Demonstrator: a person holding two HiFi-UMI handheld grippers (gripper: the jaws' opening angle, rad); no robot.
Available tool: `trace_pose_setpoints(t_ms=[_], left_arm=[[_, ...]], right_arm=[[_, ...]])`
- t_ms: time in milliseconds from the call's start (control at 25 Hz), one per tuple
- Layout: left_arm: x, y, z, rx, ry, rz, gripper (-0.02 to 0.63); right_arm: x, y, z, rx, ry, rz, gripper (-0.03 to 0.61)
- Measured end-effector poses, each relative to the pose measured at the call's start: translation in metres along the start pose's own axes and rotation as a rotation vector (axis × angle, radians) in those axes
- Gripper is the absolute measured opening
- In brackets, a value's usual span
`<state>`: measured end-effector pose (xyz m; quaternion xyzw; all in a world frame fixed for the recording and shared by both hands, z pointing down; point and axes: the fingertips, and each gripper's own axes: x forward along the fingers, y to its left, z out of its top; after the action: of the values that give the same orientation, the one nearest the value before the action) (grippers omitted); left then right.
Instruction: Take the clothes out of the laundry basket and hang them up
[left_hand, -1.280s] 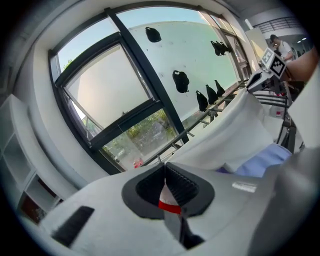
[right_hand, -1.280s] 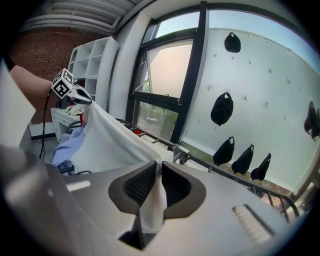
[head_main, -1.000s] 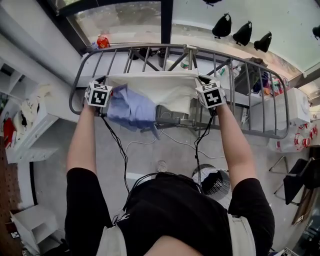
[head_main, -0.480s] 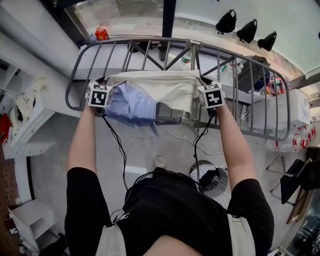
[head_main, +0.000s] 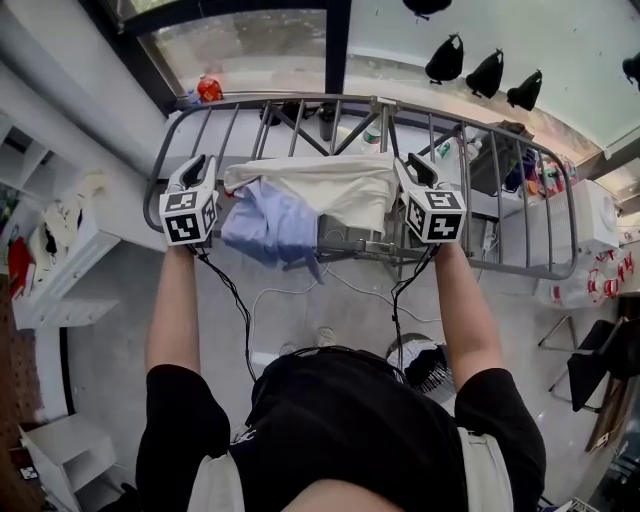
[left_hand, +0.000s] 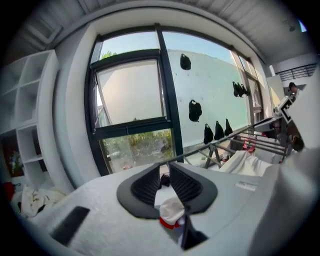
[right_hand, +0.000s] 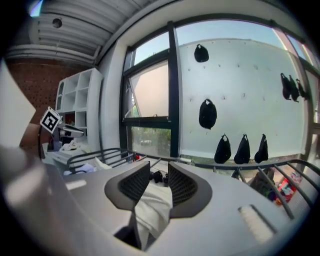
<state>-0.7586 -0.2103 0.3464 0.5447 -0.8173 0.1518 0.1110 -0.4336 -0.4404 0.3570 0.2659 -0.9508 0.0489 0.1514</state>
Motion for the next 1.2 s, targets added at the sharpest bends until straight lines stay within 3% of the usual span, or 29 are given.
trace_pose_setpoints(t_ms=[120, 240, 360, 600, 1000, 1200], left_arm=[[-0.032, -0.018, 0.045, -0.013, -0.125, -0.012, 0.003], [-0.067, -0.041, 0.072, -0.044, -0.202, -0.047, 0.003], [-0.092, -0.057, 0.081, -0.06, -0.228, -0.082, 0.003], [-0.121, -0.092, 0.064, -0.056, -0.223, -0.18, 0.003], [-0.152, -0.107, 0.063, -0.005, -0.253, -0.278, 0.003], [-0.16, -0.144, 0.067, 0.013, -0.263, -0.407, 0.003]], right_arm=[[-0.027, 0.012, 0.044, 0.019, -0.129, -0.041, 0.087], [-0.063, 0.03, 0.074, 0.029, -0.235, -0.092, 0.012], [-0.097, 0.053, 0.09, 0.042, -0.302, -0.123, 0.011], [-0.135, 0.091, 0.074, 0.008, -0.295, -0.191, 0.011], [-0.171, 0.126, 0.067, 0.025, -0.3, -0.28, 0.011], [-0.211, 0.124, 0.054, 0.035, -0.306, -0.394, 0.011]])
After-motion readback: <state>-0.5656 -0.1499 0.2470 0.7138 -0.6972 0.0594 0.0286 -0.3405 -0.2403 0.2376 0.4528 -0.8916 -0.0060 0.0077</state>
